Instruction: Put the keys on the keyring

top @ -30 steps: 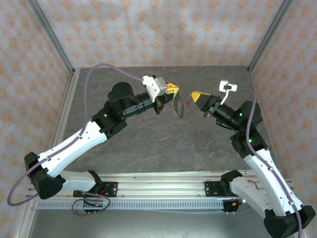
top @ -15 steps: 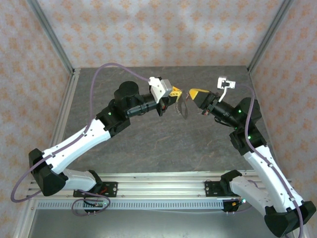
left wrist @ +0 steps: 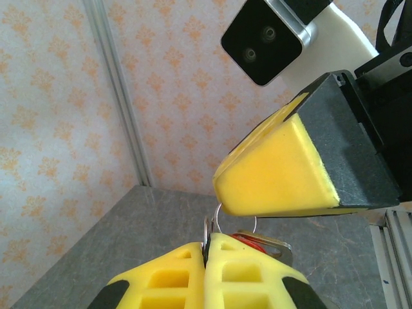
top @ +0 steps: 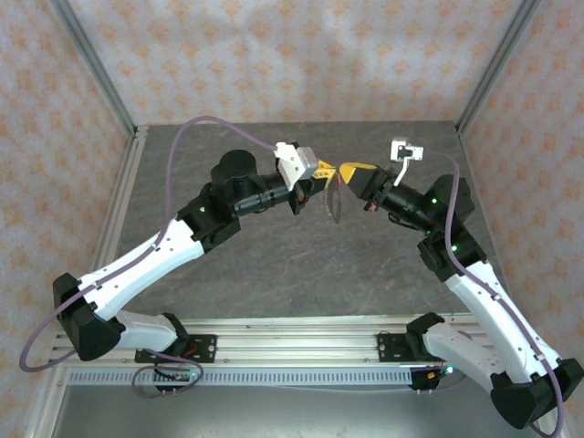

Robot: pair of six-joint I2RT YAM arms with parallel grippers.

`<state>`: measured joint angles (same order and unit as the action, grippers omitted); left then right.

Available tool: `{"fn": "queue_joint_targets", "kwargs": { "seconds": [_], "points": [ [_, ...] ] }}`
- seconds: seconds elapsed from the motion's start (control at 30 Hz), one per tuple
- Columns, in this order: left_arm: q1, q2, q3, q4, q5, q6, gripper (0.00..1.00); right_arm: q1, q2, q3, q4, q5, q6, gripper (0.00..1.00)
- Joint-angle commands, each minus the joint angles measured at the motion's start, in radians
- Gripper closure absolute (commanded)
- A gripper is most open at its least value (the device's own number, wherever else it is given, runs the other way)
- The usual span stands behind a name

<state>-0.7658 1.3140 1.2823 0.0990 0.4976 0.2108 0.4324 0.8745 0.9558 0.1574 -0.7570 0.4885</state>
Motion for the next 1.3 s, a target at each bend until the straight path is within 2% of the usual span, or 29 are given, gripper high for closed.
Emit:
{"fn": "queue_joint_targets", "kwargs": {
  "seconds": [0.0,0.3,0.63,1.07,1.27],
  "points": [
    [-0.007,0.005,0.043,0.019,0.027,-0.004,1.0,0.013,0.0,0.043,0.021,0.018,-0.035,1.0],
    [-0.007,0.001,0.039,0.042,0.045,-0.029,1.0,0.012,0.001,0.043,-0.045,0.098,-0.091,1.0],
    [-0.007,-0.01,0.03,0.059,0.05,-0.045,1.0,0.002,0.003,0.024,-0.066,0.124,-0.102,1.0],
    [-0.007,-0.006,-0.001,0.153,0.013,-0.125,1.0,-0.002,0.038,0.008,-0.02,-0.025,-0.06,1.0],
    [-0.007,0.004,-0.032,0.234,-0.024,-0.205,1.0,-0.002,0.043,0.004,-0.012,-0.03,-0.043,1.0]
  ]
}}
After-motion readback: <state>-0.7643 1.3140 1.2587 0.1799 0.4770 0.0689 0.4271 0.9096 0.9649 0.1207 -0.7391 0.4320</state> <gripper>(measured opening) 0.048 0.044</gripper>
